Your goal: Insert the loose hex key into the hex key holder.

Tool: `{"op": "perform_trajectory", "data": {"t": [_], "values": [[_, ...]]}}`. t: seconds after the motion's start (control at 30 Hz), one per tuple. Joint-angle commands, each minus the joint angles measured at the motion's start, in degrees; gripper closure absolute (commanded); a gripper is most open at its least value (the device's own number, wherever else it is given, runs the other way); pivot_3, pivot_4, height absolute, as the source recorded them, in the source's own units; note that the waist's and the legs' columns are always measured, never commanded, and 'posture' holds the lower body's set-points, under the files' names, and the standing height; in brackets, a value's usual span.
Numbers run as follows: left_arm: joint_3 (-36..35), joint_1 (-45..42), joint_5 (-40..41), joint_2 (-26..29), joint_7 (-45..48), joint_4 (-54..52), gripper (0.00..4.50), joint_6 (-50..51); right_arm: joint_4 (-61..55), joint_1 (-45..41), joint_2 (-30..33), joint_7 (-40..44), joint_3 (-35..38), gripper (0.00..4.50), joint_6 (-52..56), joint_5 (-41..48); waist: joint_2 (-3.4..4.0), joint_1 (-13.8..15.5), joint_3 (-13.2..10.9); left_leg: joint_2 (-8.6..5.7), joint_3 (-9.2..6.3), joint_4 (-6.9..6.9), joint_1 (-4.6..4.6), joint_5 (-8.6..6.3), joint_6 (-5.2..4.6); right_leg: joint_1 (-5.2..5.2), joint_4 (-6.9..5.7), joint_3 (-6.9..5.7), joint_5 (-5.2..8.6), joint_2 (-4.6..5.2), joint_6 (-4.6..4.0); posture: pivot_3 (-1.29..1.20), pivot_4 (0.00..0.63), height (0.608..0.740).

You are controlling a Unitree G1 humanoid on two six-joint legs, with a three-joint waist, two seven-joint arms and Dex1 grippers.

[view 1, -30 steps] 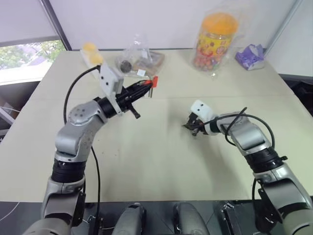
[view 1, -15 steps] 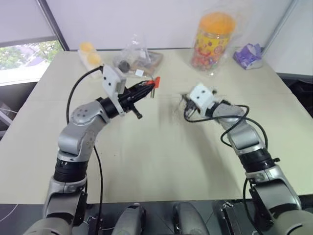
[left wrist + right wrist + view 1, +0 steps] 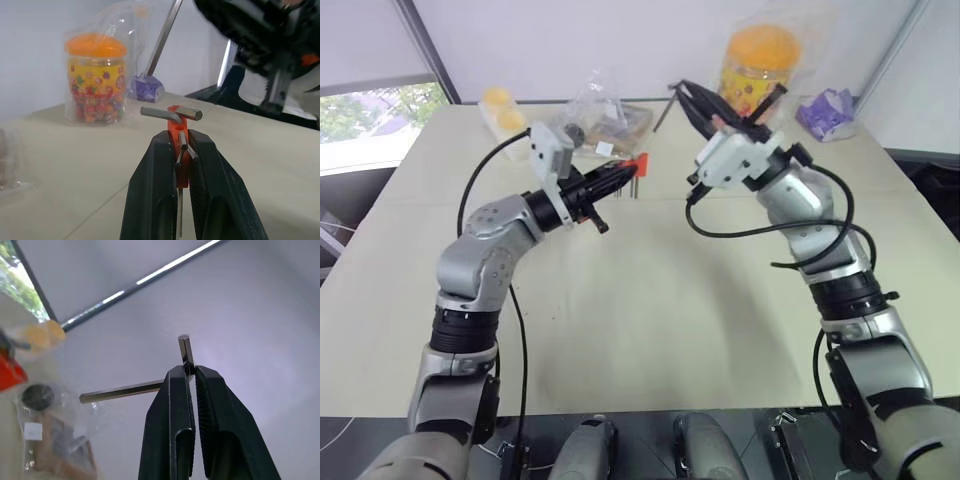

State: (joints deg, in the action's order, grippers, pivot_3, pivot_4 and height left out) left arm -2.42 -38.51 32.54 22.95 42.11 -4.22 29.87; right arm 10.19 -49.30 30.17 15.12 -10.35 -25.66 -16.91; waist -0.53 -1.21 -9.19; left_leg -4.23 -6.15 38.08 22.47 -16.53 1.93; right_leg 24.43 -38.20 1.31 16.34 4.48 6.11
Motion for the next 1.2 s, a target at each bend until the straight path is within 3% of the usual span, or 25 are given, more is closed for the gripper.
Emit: {"op": "perform_trajectory", "data": {"t": [0.03, 0.53, 1.2], "values": [[0.3, -1.5, -1.5, 0.8, 1.2, -0.2, 4.5, -2.0, -2.6, -2.5, 0.9, 2.7, 1.7, 4.47, -0.9, 2.2, 0.0, 0.0, 0.0, 0.0, 0.0, 0.0, 0.0, 0.0, 0.0, 0.0, 0.0, 0.0, 0.0, 0.01, 0.0, 0.0, 0.15, 0.74], [0.9, -1.2, -3.3, 0.2, 2.0, -0.3, 4.5, -3.4, -5.6, -1.5, 2.6, 14.6, 2.1, 4.47, 0.8, 8.5, 0.0, 0.1, 0.0, 0.0, -0.01, 0.0, 0.0, 0.0, 0.0, -0.01, 0.01, 0.0, 0.0, 0.04, 0.0, 0.0, 0.15, 0.74], [0.6, -0.9, -2.9, -0.4, 1.3, -1.6, 4.5, -2.9, -5.1, -0.9, 1.9, 15.2, 1.9, 4.47, 1.1, 6.8, 0.0, 0.1, 0.0, 0.0, -0.01, 0.0, 0.0, 0.0, 0.0, -0.01, 0.02, 0.0, 0.0, 0.04, 0.0, 0.0, 0.15, 0.74]]}}
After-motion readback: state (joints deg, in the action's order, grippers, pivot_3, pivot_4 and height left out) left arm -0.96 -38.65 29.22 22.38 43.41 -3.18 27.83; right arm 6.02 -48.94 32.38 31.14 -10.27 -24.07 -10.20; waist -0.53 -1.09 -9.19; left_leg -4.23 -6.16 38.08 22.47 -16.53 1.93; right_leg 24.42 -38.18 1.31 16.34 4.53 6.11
